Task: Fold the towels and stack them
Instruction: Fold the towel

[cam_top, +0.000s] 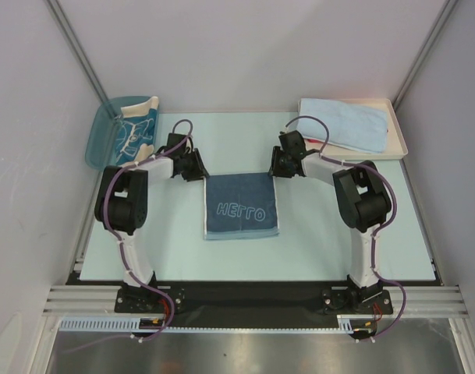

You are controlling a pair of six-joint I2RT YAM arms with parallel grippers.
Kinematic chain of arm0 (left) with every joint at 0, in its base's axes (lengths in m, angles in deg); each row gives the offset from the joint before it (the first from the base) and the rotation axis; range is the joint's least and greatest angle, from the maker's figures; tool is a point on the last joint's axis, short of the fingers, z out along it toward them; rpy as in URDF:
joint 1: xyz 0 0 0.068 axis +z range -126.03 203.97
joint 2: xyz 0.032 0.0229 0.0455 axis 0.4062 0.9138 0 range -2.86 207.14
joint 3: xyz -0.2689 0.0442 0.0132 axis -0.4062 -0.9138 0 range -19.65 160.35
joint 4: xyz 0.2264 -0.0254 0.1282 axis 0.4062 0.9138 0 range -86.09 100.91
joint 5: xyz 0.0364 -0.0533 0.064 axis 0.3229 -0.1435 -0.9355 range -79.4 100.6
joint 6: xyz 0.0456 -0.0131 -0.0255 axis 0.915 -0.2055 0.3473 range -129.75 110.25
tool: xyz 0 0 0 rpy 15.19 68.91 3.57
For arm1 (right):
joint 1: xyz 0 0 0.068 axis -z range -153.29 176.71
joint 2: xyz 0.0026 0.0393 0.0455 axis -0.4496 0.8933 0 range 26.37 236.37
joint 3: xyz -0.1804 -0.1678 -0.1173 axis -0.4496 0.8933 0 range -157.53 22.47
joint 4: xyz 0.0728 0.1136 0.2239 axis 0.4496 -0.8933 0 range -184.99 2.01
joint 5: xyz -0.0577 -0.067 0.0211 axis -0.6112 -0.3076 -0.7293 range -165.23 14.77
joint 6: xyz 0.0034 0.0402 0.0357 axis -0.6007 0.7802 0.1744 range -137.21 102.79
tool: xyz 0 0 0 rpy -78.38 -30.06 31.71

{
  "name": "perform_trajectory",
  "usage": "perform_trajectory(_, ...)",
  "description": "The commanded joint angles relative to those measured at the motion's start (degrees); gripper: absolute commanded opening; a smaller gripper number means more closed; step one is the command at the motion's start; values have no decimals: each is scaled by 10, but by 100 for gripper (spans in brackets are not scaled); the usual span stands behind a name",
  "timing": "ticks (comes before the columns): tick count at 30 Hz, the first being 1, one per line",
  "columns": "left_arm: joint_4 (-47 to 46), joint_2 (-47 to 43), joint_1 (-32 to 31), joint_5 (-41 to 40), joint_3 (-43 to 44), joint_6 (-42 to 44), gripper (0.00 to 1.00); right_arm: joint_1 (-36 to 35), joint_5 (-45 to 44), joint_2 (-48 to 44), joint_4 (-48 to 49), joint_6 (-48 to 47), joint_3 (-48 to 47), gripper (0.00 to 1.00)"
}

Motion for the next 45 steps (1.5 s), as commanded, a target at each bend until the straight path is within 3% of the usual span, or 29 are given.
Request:
perform_trajectory(1,16,28,0,-9,8,2,35,1,-18,21,-13,-16,-22,38)
perform_trajectory(10,15,41,-5,-2,14,-3,18,-1,-22,34,-13,-24,-28,29)
perform_trajectory(13,12,36,-6,3,15,-4,12,-1,-27,34,-13,-28,-28,17)
perform_trajectory(14,8,33,-6,3,15,-3,10,0,-27,33,-15,-28,-28,8)
perform_trajectory(17,-5,27,-6,17,22,-2,7,4,-27,30,-16,-32,-32,0)
perform_trajectory(23,-56,3,-5,28,22,-8,0,12,-27,5,5,-35,-27,0)
perform_trajectory(36,-137,-83,6,44,20,-30,0,32,-6,-90,53,-37,-3,0)
perform_trajectory(45,-196,-154,6,46,-98,-79,0,19,-8,-172,78,-21,99,0)
